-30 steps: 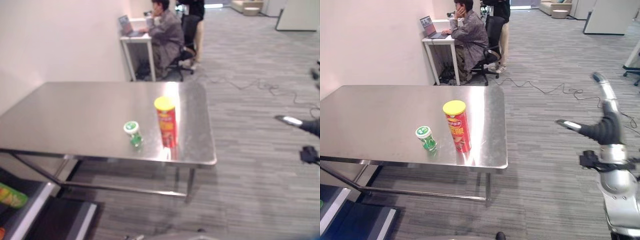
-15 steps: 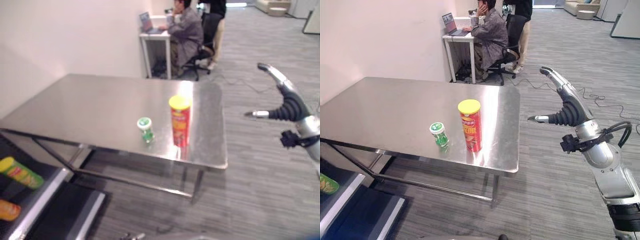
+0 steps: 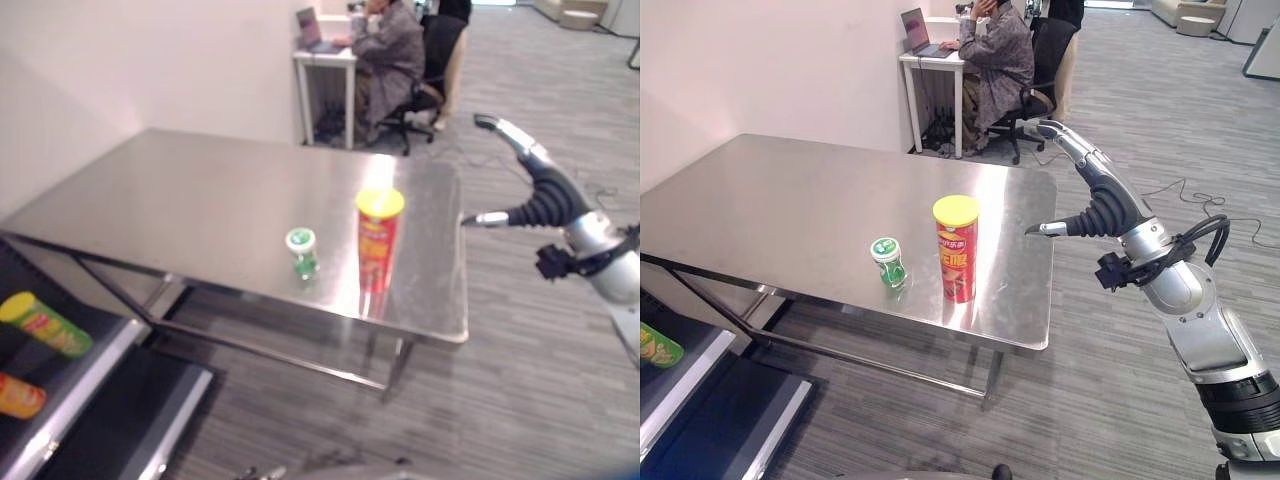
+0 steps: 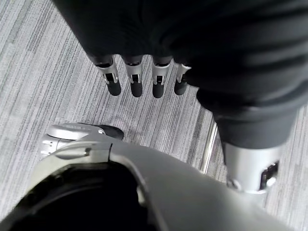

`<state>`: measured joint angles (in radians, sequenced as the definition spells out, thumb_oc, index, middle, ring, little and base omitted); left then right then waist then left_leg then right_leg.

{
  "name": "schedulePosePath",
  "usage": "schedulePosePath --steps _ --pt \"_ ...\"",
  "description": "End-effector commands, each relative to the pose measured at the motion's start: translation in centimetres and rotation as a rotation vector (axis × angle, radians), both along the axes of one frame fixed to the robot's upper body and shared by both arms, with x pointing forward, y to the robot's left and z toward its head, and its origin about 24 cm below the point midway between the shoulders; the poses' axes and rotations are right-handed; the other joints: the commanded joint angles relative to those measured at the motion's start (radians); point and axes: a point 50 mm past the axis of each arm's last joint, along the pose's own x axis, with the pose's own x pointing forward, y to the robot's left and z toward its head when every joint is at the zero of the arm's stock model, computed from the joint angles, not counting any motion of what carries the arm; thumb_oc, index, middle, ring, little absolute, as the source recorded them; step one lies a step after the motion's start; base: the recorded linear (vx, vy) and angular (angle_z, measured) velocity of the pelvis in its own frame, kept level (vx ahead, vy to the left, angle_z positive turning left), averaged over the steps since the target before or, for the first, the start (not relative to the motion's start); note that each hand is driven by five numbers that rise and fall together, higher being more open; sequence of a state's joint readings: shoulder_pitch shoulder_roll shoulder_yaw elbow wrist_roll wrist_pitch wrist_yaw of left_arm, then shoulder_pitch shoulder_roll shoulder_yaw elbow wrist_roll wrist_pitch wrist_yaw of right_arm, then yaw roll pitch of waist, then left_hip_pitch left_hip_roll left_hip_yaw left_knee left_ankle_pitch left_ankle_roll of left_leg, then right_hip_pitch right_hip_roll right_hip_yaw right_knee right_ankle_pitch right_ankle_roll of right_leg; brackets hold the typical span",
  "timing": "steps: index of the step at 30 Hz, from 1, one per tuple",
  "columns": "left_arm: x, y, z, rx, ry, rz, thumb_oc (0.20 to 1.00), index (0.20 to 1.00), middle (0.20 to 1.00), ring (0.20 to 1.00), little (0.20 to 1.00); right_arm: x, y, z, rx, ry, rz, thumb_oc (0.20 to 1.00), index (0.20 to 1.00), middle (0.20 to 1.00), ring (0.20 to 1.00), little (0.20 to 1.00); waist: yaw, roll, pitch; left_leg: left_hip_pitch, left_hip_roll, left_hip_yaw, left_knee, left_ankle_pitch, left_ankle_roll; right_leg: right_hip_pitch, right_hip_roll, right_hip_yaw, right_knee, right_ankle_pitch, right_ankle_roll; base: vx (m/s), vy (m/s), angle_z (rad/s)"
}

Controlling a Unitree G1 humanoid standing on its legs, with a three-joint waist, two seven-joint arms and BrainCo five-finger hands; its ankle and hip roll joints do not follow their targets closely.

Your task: Put the goods on the table back onto the shelves and tidy them up.

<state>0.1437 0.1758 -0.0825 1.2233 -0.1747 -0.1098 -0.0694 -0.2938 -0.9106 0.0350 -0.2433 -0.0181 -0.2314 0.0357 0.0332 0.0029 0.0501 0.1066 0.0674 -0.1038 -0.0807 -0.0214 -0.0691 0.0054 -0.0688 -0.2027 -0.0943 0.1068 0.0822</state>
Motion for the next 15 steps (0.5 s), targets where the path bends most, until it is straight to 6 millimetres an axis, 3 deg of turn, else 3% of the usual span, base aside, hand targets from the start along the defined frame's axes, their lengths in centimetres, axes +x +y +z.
schedulePosePath --steps 1,2,3,4,5,6,7,10,12,13,15 --pt "4.3 0.1 0.7 0.021 -0.113 -0.101 1.0 1.0 1.0 1.0 1.0 0.0 0.7 3.9 0.046 -0.182 0.033 1.0 1.0 1.0 1.0 1.0 0.03 -0.05 0.039 -0.09 -0.021 0.085 0.064 0.004 -0.002 0.031 -0.057 0.0 0.012 -0.067 0.039 -0.13 0.084 0.07" --pt "5.1 0.1 0.9 0.018 -0.147 -0.088 1.0 1.0 1.0 1.0 1.0 -0.2 0.6 4.3 0.034 -0.207 0.021 1.0 1.0 1.0 1.0 1.0 0.027 -0.053 0.044 -0.105 0.0 0.097 0.064 0.01 -0.009 0.03 -0.071 -0.003 0.013 -0.065 0.044 -0.17 0.234 0.2" --pt "5.5 0.6 1.1 0.039 -0.166 -0.049 1.0 1.0 1.0 1.0 1.0 -0.5 0.7 4.9 0.021 -0.25 0.011 1.0 1.0 1.0 1.0 1.0 0.02 -0.058 0.043 -0.112 0.057 0.111 0.042 0.033 -0.025 0.025 -0.096 0.004 0.015 -0.059 0.058 -0.08 0.204 0.26" --pt "5.5 0.6 1.1 0.039 -0.166 -0.049 1.0 1.0 1.0 1.0 1.0 -0.5 0.7 4.9 0.021 -0.25 0.011 1.0 1.0 1.0 1.0 1.0 0.021 -0.058 0.044 -0.111 0.057 0.111 0.041 0.033 -0.025 0.025 -0.096 0.004 0.015 -0.059 0.058 -0.07 0.359 0.37" --pt "5.7 0.7 1.2 0.053 -0.176 -0.044 1.0 1.0 1.0 1.0 1.0 -0.7 0.6 5.5 -0.001 -0.288 -0.008 1.0 1.0 1.0 1.0 1.0 0.011 -0.058 0.04 -0.11 0.117 0.095 0.021 0.058 -0.051 0.013 -0.124 0.023 0.021 -0.058 0.075 -0.03 0.205 0.31" --pt "5.7 0.6 1.2 0.053 -0.176 -0.044 1.0 1.0 1.0 1.0 1.0 -0.7 0.6 5.5 -0.002 -0.288 -0.008 1.0 1.0 1.0 1.0 1.0 0.013 -0.056 0.04 -0.107 0.12 0.097 0.016 0.059 -0.052 0.012 -0.122 0.024 0.023 -0.06 0.075 -0.08 0.466 0.24" --pt "5.7 0.1 1.0 0.063 -0.159 -0.119 1.0 1.0 1.0 1.0 1.0 -0.9 -0.2 6.0 -0.031 -0.331 -0.074 1.0 1.0 1.0 1.0 1.0 -0.007 -0.039 0.034 -0.089 0.145 0.103 -0.002 0.056 -0.067 -0.015 -0.152 0.023 0.025 -0.049 0.096 -0.05 0.373 0.02" --pt "5.6 0.0 1.0 0.055 -0.15 -0.15 1.0 1.0 1.0 1.0 1.0 -1.9 -1.9 5.7 0.001 -0.334 -0.14 1.0 1.0 1.0 1.0 1.0 -0.048 -0.008 0.002 -0.071 0.104 0.096 -0.007 -0.002 -0.072 -0.03 -0.197 0.038 0.034 -0.012 0.122 0.0 0.429 -0.07" --pt "5.1 0.4 1.0 0.055 -0.131 -0.169 1.0 1.0 1.0 1.0 1.0 -2.4 -3.0 5.5 0.0 -0.339 -0.205 1.0 1.0 1.0 1.0 1.0 -0.054 -0.013 -0.007 -0.056 0.053 0.111 -0.007 -0.031 -0.045 -0.038 -0.236 0.057 0.044 0.012 0.134 0.03 0.317 0.09" --pt "5.1 0.5 1.0 0.055 -0.13 -0.171 1.0 1.0 1.0 1.0 1.0 -2.5 -3.1 5.4 0.001 -0.338 -0.207 1.0 1.0 1.0 1.0 1.0 -0.051 -0.016 -0.006 -0.055 0.05 0.113 -0.007 -0.031 -0.043 -0.038 -0.24 0.059 0.044 0.013 0.136 0.03 0.259 -0.05" --pt "4.3 1.2 0.9 0.057 -0.103 -0.156 1.0 1.0 1.0 1.0 1.0 -2.9 -3.5 5.1 0.01 -0.346 -0.251 1.0 1.0 1.0 1.0 1.0 -0.055 -0.02 0.005 -0.024 -0.012 0.135 -0.007 -0.064 0.002 -0.053 -0.291 0.076 0.072 0.046 0.141 0.02 0.359 -0.21"
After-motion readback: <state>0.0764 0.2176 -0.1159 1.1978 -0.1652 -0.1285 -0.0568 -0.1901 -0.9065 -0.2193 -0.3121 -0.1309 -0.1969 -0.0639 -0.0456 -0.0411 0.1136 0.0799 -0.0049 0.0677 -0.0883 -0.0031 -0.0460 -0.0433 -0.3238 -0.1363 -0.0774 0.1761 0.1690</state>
